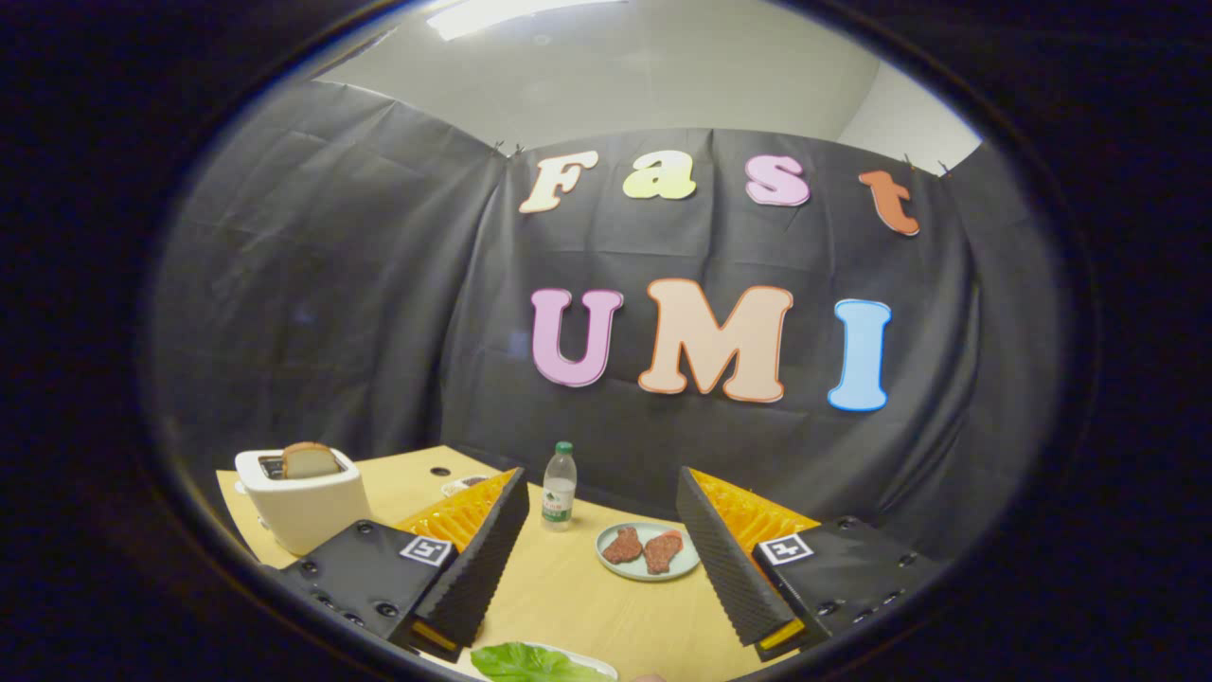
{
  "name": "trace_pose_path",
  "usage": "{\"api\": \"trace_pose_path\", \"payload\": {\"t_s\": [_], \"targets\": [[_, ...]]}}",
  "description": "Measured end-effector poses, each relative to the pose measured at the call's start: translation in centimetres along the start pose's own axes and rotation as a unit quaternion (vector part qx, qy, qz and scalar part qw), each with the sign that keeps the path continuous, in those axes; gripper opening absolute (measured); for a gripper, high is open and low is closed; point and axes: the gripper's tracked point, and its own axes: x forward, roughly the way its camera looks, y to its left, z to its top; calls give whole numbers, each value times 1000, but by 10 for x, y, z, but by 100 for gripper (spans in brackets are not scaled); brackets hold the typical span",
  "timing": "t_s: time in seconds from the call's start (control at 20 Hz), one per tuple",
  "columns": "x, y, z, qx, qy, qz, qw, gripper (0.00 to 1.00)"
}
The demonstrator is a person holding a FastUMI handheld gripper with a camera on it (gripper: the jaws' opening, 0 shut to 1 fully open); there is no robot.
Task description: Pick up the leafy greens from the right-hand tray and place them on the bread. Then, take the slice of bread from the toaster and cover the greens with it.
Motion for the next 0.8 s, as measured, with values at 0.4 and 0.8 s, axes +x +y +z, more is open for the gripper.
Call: {"api": "trace_pose_path", "payload": {"t_s": [0.4,0.8], "targets": [[-7,5,-67,-32,68,44,996,100],[-15,22,-128,-42,135,87,986,100]]}}
